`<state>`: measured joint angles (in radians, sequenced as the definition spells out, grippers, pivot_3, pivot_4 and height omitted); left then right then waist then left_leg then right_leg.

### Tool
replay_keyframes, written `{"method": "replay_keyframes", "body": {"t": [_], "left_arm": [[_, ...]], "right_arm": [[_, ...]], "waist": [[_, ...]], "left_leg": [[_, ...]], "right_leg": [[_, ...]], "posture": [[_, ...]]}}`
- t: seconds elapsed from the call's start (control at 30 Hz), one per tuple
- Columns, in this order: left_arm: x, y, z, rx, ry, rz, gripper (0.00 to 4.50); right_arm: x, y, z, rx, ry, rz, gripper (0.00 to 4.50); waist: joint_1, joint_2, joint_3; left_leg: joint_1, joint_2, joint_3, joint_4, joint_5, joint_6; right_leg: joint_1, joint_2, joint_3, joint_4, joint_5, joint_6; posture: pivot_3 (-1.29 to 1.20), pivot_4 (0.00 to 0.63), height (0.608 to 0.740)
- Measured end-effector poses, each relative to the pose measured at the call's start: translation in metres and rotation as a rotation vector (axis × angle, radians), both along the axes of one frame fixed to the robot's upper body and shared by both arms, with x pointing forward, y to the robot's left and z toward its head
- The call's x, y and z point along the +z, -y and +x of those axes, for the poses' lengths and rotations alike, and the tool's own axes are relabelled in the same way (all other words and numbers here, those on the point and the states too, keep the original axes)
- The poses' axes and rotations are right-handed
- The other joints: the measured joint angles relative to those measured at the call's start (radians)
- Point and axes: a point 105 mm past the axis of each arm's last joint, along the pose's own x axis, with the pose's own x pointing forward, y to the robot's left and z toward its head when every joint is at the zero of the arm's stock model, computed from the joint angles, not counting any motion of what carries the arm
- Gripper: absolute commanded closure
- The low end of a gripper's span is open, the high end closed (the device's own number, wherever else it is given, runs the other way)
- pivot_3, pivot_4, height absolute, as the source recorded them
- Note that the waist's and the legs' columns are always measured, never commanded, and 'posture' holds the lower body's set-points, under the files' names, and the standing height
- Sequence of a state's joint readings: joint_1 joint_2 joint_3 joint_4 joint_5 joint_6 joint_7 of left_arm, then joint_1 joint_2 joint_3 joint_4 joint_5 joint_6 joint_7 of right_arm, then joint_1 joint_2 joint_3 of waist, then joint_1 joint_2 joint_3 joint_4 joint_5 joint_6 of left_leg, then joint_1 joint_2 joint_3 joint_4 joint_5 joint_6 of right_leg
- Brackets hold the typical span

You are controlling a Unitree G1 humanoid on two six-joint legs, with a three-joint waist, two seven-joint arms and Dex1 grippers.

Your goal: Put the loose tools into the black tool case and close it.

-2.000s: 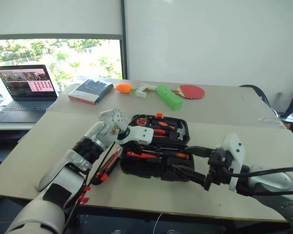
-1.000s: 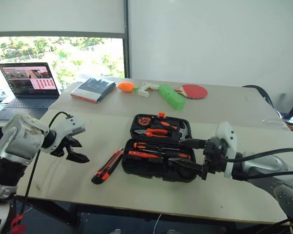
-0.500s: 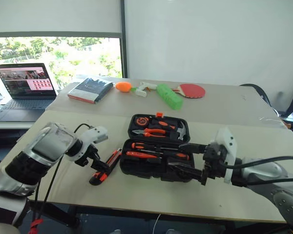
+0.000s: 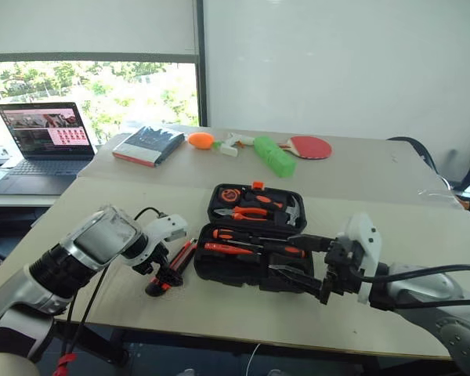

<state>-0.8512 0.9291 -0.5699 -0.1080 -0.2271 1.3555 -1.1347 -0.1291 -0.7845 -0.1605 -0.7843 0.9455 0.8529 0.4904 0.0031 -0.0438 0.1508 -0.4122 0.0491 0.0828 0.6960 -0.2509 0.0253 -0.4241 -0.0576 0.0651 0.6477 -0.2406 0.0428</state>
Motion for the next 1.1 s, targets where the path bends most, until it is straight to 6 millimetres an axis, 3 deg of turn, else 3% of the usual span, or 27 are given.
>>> {"method": "replay_keyframes", "body": {"t": [0.1,0.13,0.27,0.37,0.43,0.5,0.6,0.7,0.77,0.87,0.97,1.1], "left_arm": [[-0.001,-0.004,0.002,0.027,-0.003,-0.007,2.73],[-0.001,-0.005,0.003,0.033,-0.006,-0.012,2.82],[-0.001,-0.013,0.012,0.053,0.006,-0.037,2.85],[0.007,-0.039,0.034,0.101,0.097,0.003,2.85],[0.019,-0.058,0.054,0.087,0.215,0.054,2.85],[0.043,-0.058,0.073,0.015,0.338,0.053,2.85],[0.087,-0.025,0.085,-0.209,0.48,-0.043,2.85],[0.101,0.013,0.078,-0.441,0.473,-0.128,2.85],[0.099,0.042,0.065,-0.615,0.406,-0.183,2.85],[0.092,0.069,0.044,-0.816,0.322,-0.19,2.85],[0.082,0.086,0.03,-0.939,0.277,-0.153,2.85],[0.052,0.099,0.02,-1.04,0.21,-0.089,2.85]], "right_arm": [[0.002,0.0,-0.002,0.007,0.008,-0.003,0.0],[0.003,0.0,-0.002,0.008,0.009,-0.004,0.0],[0.003,0.0,-0.003,0.014,0.008,-0.01,0.0],[0.003,0.0,-0.003,0.021,0.005,-0.013,0.0],[0.002,0.001,-0.004,0.028,0.003,-0.02,0.0],[0.002,0.001,-0.004,0.033,0.0,-0.024,0.0],[0.002,0.002,-0.004,0.041,-0.002,-0.031,0.0],[0.0,0.003,-0.006,0.058,-0.013,-0.045,0.0],[-0.006,0.005,-0.01,0.068,-0.033,-0.076,0.0],[-0.011,0.005,-0.015,0.082,-0.054,-0.087,0.0],[-0.015,0.006,-0.018,0.08,-0.069,-0.092,0.0],[-0.015,0.009,-0.021,0.063,-0.068,-0.098,0.0]], "waist": [[0.0,0.0,0.0],[0.0,0.0,0.0],[0.0,0.001,-0.001],[-0.002,0.001,0.0],[-0.002,0.0,0.0],[0.003,-0.002,0.001],[0.02,-0.002,0.001],[0.022,-0.002,0.001],[0.021,-0.002,0.001],[0.008,-0.002,0.001],[-0.001,-0.001,0.001],[-0.003,-0.001,0.001]], "left_leg": [[0.0,0.0,0.0,0.0,0.0,0.0],[0.0,0.0,0.0,0.0,0.0,0.0],[0.002,0.0,0.0,0.0,0.0,0.0],[0.001,0.0,0.0,0.0,0.002,-0.001],[0.0,0.0,-0.001,0.0,0.002,-0.001],[-0.003,0.0,0.0,0.0,0.002,-0.001],[-0.008,-0.002,0.0,0.0,0.001,0.0],[-0.011,-0.003,0.0,0.001,0.0,0.002],[-0.012,-0.003,0.0,0.001,0.0,0.003],[-0.012,-0.002,-0.001,0.001,0.0,0.003],[-0.011,-0.002,-0.002,0.001,0.0,0.003],[-0.009,-0.003,-0.002,0.003,0.0,0.003]], "right_leg": [[0.0,0.0,0.0,0.0,0.0,0.0],[0.0,0.0,0.0,0.0,0.0,0.0],[0.0,0.0,0.0,0.0,0.0,0.0],[0.0,0.001,0.0,0.0,0.0,-0.001],[-0.001,0.001,0.0,0.0,0.0,-0.002],[-0.002,0.001,-0.001,-0.001,0.0,-0.001],[-0.003,-0.002,-0.002,-0.005,0.0,0.001],[-0.004,-0.002,-0.002,-0.007,0.0,0.002],[-0.004,-0.002,-0.002,-0.007,0.0,0.003],[-0.005,-0.001,-0.001,-0.007,0.0,0.003],[-0.005,-0.001,0.0,-0.005,0.0,0.003],[-0.004,-0.001,0.001,-0.002,0.0,0.003]], "posture": [[0.0,0.15,0.736],[0.0,0.15,0.736],[0.0,0.15,0.736],[0.0,0.15,0.736],[0.0,0.15,0.736],[0.0,0.15,0.736],[0.0,0.15,0.736],[0.0,0.15,0.736],[0.0,0.15,0.736],[0.0,0.15,0.736],[0.0,0.15,0.736],[0.0,0.15,0.736]]}}
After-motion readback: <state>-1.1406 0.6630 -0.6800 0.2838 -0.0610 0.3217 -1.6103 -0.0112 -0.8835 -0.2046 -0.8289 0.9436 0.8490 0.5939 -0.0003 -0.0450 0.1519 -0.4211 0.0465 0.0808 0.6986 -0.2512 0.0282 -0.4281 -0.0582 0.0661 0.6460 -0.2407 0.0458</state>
